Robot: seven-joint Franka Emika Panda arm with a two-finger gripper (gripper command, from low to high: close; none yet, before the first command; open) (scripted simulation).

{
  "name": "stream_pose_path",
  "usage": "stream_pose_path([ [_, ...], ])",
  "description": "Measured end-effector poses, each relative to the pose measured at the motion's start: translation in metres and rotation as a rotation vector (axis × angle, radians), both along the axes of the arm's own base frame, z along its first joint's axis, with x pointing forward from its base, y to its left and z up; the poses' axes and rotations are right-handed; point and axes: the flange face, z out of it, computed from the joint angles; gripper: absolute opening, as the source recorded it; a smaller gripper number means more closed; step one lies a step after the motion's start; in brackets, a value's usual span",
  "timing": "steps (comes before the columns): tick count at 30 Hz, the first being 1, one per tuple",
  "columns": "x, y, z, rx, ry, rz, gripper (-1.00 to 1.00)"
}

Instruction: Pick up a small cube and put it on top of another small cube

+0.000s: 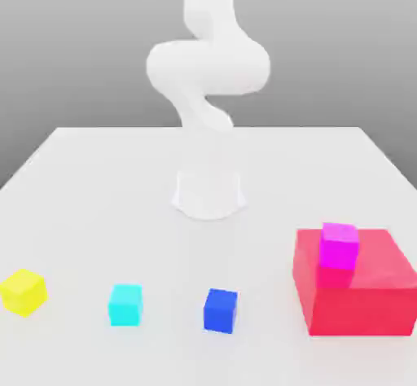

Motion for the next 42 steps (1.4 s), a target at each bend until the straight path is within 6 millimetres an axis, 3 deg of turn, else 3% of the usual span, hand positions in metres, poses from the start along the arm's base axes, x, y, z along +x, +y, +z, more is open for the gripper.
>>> stream_pose_path([
  [5, 0.052, 0.006, -0.124, 0.020, 0.183, -0.045, 0.00],
  [10, 0.066, 0.009, -0.244, 0.039, 0.354, -0.089, 0.00],
  [13, 0.059, 0.011, -0.314, 0.050, 0.456, -0.115, 0.00],
  [17, 0.032, 0.014, -0.400, 0.064, 0.592, -0.151, 0.00],
  [21, -0.002, 0.017, -0.468, 0.076, 0.704, -0.181, 0.00],
  [27, -0.007, 0.017, -0.528, 0.078, 0.718, -0.185, 0.00],
  [28, -0.007, 0.017, -0.533, 0.078, 0.718, -0.185, -1.00],
  [35, -0.007, 0.017, -0.533, 0.077, 0.717, -0.185, -1.00],
  [42, -0.005, 0.011, -0.475, 0.079, 0.717, -0.193, -1.00],
])
